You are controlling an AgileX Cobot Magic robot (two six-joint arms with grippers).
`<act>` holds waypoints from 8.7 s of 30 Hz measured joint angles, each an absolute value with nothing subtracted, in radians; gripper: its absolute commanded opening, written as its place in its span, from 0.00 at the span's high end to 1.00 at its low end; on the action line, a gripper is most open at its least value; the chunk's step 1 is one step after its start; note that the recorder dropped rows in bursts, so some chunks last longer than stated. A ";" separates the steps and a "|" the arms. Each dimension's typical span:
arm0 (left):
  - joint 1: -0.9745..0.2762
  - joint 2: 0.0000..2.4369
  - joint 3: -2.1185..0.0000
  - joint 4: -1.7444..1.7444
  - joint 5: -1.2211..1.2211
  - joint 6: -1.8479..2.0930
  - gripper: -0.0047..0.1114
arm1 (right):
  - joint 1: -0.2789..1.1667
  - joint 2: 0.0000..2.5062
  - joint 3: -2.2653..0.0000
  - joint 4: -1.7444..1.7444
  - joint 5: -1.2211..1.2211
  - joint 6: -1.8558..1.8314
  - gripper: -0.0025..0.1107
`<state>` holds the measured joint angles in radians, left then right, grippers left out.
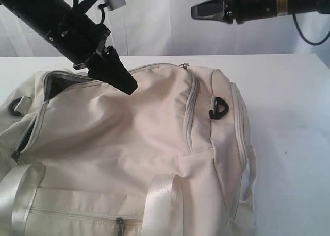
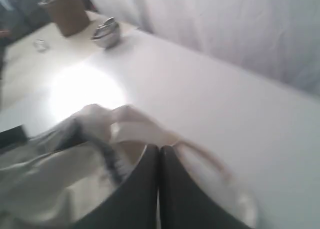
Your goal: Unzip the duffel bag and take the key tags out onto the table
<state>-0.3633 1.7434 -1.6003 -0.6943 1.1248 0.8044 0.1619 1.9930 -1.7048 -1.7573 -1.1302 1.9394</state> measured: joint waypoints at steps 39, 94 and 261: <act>-0.363 1.743 -1.600 -0.717 1.125 0.807 0.96 | 0.243 2.097 -1.881 0.806 1.134 -0.576 0.29; -0.363 1.743 -1.600 -0.730 1.125 0.805 0.96 | 0.269 2.037 -1.866 0.775 1.220 -0.602 0.98; -0.661 1.936 -2.123 -0.085 1.130 0.742 0.96 | 0.369 1.536 -1.119 0.753 0.972 -0.726 0.56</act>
<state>-0.6610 1.9363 -2.1226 -0.0846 1.1299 0.7424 0.3685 1.5364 -1.1189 0.7526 0.9724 -0.7259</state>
